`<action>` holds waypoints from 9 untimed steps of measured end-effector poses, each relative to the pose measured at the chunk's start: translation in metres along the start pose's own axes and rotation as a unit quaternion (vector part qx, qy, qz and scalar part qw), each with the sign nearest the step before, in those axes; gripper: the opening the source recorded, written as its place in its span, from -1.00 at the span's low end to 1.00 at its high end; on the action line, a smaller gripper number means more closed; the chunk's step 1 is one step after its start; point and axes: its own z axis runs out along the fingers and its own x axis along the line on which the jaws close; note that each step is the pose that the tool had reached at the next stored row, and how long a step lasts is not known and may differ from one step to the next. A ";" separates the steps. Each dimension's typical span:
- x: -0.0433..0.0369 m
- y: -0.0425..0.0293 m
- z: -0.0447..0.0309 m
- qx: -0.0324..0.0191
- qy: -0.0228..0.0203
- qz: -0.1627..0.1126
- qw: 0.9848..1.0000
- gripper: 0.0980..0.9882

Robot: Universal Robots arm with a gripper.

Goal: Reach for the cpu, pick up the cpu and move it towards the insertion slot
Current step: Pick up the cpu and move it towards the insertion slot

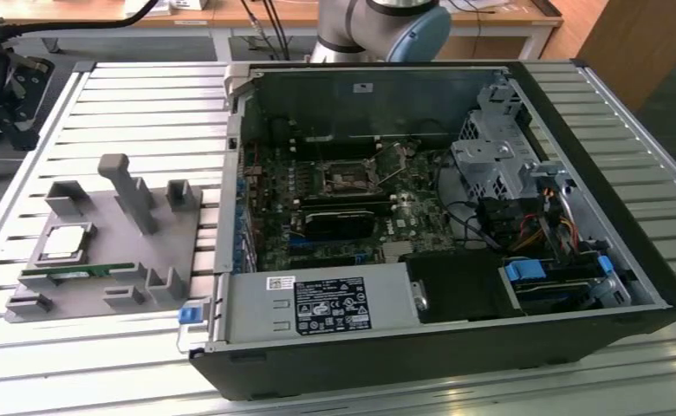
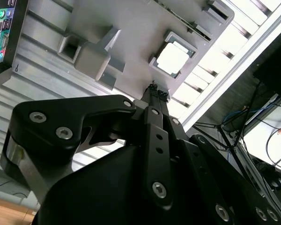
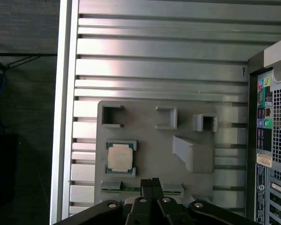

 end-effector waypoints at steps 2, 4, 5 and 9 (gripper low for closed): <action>0.0014 0.0001 0.0001 0.000 0.000 0.000 1.000 -0.98; 0.0031 0.0001 0.0002 0.000 0.000 0.000 1.000 -0.98; 0.0038 0.0001 0.0002 0.000 0.000 0.000 1.000 -0.98; 0.0068 0.0001 0.0006 0.000 0.000 0.000 1.000 -0.98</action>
